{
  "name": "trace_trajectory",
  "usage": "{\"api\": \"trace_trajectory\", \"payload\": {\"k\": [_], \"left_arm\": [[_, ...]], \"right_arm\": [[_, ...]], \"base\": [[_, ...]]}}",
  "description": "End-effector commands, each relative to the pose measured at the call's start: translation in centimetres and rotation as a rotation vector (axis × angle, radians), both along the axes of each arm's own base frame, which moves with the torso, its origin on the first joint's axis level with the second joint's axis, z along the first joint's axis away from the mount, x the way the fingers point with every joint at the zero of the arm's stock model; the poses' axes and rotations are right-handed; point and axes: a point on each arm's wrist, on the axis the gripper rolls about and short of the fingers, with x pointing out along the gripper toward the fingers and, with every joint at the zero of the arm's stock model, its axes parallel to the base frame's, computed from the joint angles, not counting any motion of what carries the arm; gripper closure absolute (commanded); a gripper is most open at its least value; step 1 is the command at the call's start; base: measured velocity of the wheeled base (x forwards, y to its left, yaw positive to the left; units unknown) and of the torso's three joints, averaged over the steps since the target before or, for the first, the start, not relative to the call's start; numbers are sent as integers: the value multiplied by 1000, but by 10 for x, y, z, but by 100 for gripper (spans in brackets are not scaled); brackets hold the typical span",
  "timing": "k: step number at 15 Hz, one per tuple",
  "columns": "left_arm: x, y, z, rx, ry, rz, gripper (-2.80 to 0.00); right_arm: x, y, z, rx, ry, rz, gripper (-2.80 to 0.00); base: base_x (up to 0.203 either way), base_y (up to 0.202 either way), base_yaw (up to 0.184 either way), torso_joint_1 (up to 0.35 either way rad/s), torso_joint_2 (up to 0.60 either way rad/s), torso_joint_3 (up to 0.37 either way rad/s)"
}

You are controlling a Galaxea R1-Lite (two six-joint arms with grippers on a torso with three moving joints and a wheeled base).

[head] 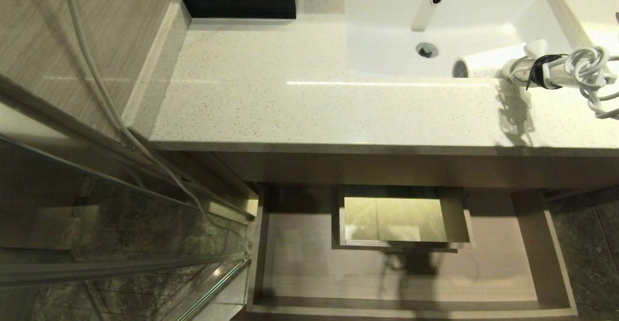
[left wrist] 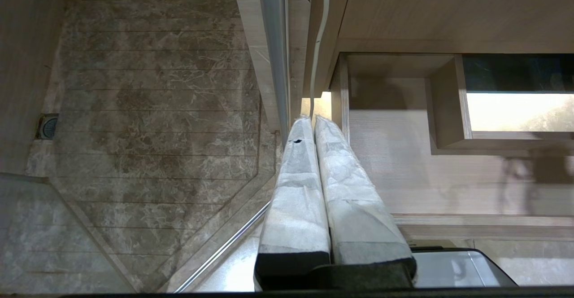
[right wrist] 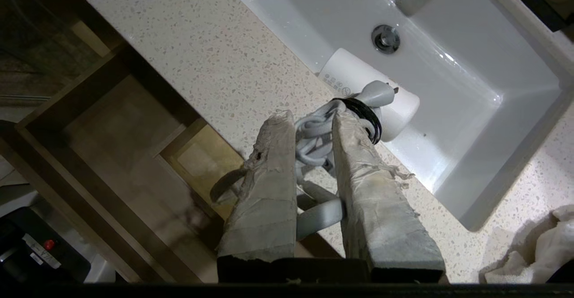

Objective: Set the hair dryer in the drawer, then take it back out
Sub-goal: Place it on the countertop

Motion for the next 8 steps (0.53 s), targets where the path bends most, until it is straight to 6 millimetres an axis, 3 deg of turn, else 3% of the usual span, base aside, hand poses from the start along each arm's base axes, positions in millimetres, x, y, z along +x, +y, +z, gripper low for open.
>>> {"api": "trace_trajectory", "payload": {"k": [1, 8], "left_arm": [[0, 0, 0, 0, 2, 0, 0], [0, 0, 0, 0, 2, 0, 0]], "right_arm": [[-21, 4, -1, -16, -41, 6, 0], [-48, 10, 0, -54, -115, 19, 0]], "base": [[0, 0, 0, 0, 0, 0], [0, 0, 0, 0, 0, 0]]}}
